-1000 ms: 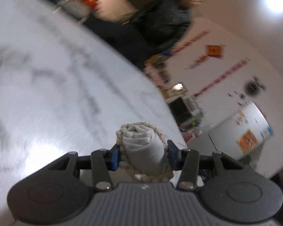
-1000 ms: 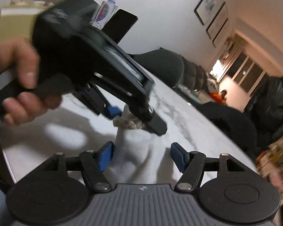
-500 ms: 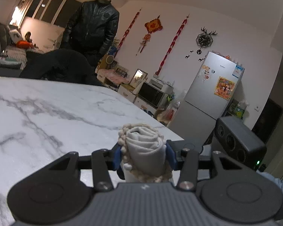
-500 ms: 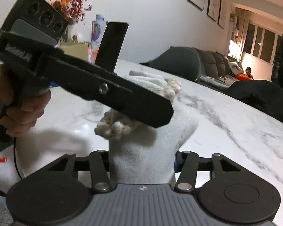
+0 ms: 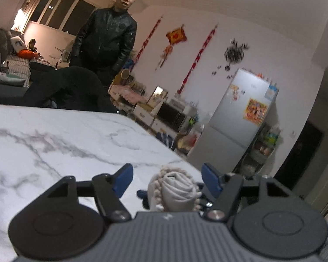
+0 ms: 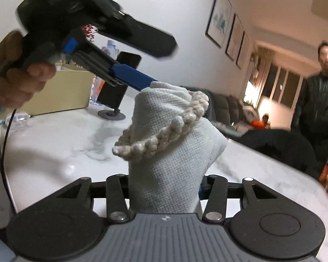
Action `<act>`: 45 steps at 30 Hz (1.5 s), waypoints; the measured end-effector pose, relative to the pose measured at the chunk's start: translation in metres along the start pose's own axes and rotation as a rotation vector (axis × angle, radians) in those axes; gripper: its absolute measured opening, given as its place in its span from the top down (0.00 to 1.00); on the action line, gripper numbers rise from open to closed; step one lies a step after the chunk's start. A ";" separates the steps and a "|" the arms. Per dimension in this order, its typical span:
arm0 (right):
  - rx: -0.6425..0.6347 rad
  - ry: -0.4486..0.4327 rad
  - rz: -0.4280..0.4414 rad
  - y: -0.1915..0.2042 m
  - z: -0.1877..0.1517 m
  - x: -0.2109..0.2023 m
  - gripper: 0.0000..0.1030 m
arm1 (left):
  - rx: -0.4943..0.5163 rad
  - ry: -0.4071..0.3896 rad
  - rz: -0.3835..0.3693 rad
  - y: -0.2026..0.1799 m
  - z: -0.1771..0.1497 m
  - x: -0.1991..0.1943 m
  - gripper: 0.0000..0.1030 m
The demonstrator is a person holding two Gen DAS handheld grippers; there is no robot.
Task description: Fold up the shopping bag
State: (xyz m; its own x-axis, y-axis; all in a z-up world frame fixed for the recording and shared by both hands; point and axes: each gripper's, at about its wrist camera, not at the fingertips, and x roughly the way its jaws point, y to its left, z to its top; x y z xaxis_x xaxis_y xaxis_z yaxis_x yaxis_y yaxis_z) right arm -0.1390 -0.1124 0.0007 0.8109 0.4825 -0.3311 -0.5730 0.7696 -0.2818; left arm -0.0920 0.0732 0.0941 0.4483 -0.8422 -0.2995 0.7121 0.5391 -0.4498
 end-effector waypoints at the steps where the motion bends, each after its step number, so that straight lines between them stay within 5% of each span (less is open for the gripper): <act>1: -0.033 -0.005 -0.014 0.004 0.001 0.000 0.56 | 0.011 0.026 0.004 -0.002 0.001 0.001 0.41; 8: 0.006 0.035 -0.125 0.007 0.009 0.008 0.56 | 0.040 0.066 0.106 -0.028 0.003 -0.007 0.46; 11: -0.031 0.045 -0.189 0.011 0.016 0.018 0.56 | -0.014 0.079 0.098 -0.032 0.002 -0.004 0.59; 14: -0.060 0.031 -0.203 0.016 0.023 0.022 0.56 | -0.038 0.073 0.100 -0.031 0.001 -0.001 0.58; 18: 0.091 0.023 -0.098 0.000 0.023 0.017 0.56 | -0.187 0.033 0.061 -0.006 -0.001 -0.007 0.38; 21: 0.157 0.039 -0.104 -0.009 0.024 0.016 0.56 | -0.291 0.005 0.037 0.013 -0.002 -0.011 0.38; 25: 0.063 0.077 -0.204 -0.002 0.027 0.021 0.56 | -0.241 0.056 0.084 0.009 -0.006 0.002 0.30; 30: -0.022 0.082 -0.228 0.009 0.035 0.027 0.56 | -0.213 0.116 0.025 0.000 -0.008 0.028 0.26; 31: -0.035 0.083 -0.233 0.011 0.034 0.030 0.56 | -0.217 0.125 0.028 0.000 -0.010 0.034 0.28; 33: -0.083 0.091 -0.258 0.017 0.030 0.032 0.56 | -0.228 0.127 0.051 0.001 -0.014 0.042 0.51; 45: -0.239 0.178 -0.381 0.007 0.001 0.036 0.56 | -0.252 0.148 0.036 0.002 -0.020 0.067 0.71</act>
State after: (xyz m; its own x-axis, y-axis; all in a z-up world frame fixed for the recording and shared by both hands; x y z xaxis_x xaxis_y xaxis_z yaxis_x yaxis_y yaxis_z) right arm -0.1140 -0.0894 -0.0127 0.9474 0.0894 -0.3072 -0.2670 0.7499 -0.6052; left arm -0.0713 0.0178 0.0563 0.3744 -0.8214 -0.4303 0.5325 0.5704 -0.6254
